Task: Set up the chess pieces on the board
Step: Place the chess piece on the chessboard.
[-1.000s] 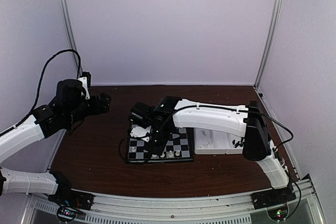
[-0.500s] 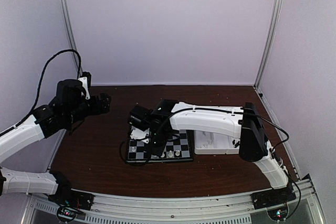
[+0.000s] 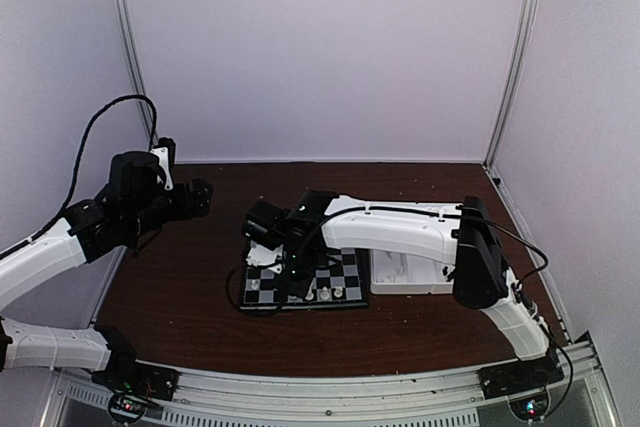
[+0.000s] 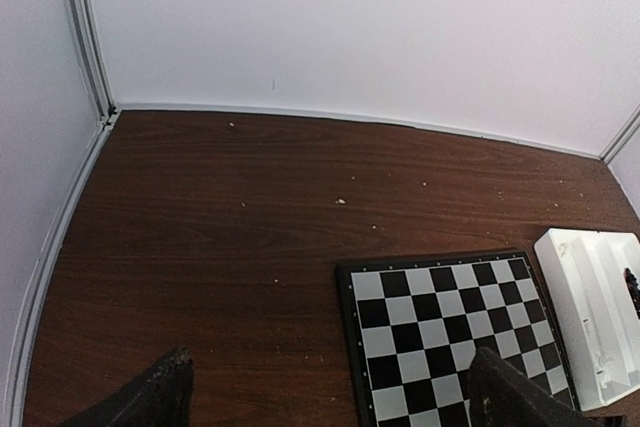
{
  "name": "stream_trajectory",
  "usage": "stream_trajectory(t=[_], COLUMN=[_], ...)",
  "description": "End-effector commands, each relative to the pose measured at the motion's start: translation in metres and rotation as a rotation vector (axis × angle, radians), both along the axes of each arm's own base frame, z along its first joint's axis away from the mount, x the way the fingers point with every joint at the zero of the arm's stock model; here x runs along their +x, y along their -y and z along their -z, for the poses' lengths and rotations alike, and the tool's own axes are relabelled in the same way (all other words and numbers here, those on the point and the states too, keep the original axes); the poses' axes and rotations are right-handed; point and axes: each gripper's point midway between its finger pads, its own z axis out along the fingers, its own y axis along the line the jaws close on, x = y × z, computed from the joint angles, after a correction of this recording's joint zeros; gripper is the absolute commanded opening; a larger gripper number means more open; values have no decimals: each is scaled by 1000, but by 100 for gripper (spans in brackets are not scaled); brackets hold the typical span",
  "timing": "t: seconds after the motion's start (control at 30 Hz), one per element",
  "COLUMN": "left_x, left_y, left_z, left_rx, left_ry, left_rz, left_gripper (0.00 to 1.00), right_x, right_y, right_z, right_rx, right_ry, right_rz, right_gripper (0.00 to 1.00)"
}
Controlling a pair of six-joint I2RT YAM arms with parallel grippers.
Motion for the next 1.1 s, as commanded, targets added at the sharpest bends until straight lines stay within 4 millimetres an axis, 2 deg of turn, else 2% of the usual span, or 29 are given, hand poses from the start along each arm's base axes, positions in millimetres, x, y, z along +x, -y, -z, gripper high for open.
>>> stream_trajectory(t=[0.0,0.53,0.67,0.87,1.07], left_x=[4,4,4,4,4], left_y=[0,1,1,2,3], left_z=[-5,-7,-6,-7,-9], left_rx=[-5,-12,-10,-13,-14], left_ry=[28,33,30,31,36], left_rz=[1,4,5,8,12], left_gripper=[96,96,96,96,96], right_x=[1,-1,-1,-1,-1], right_y=[-3,3,3,0,0], right_z=[3,5,5,4,3], right_rx=[-11,-37,-37,-27,-24], right_ry=[9,5,5,6,5], right_rz=[-6,-12,-12,-15,-19], right_gripper=[0,4,11,14,23])
